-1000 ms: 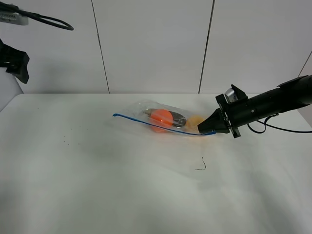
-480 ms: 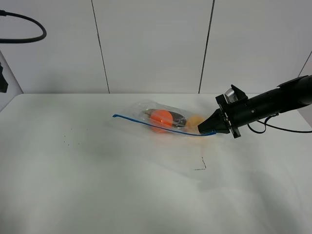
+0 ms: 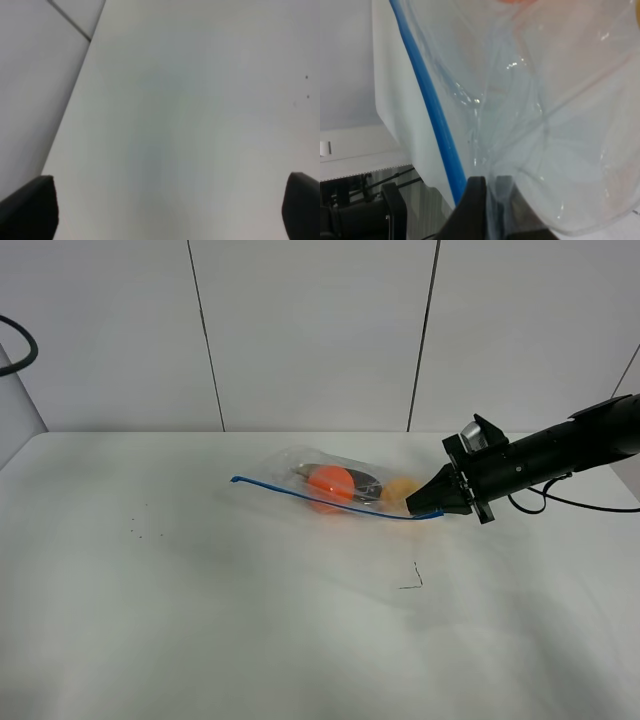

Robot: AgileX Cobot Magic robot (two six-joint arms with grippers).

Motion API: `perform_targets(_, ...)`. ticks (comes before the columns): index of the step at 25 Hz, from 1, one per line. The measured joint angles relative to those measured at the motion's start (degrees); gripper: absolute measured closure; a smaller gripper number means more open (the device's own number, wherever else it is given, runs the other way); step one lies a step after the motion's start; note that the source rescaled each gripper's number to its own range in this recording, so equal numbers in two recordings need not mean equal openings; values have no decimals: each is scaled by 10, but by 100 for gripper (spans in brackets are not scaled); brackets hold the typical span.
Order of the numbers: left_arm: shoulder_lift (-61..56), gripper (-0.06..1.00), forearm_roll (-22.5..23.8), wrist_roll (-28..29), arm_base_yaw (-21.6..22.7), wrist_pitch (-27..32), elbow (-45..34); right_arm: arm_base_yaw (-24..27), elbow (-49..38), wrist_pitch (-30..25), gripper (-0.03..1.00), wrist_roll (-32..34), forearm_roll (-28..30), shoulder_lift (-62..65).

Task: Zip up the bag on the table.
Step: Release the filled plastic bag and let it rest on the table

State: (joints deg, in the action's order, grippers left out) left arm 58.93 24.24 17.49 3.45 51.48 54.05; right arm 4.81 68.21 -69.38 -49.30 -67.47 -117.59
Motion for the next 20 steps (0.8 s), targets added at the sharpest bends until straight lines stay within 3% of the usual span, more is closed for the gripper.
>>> perform_targets(8,-189,-6,-35,-3,0,1,-115,0,0,0,97,0,0,0)
perform_targets(15,-362,-6,-73,-23,0,3,-149,0,0,0,97,-4,0,0)
perform_targets(20,-445,-6,-111,-68,0,33,-173,0,0,0,97,-4,0,0)
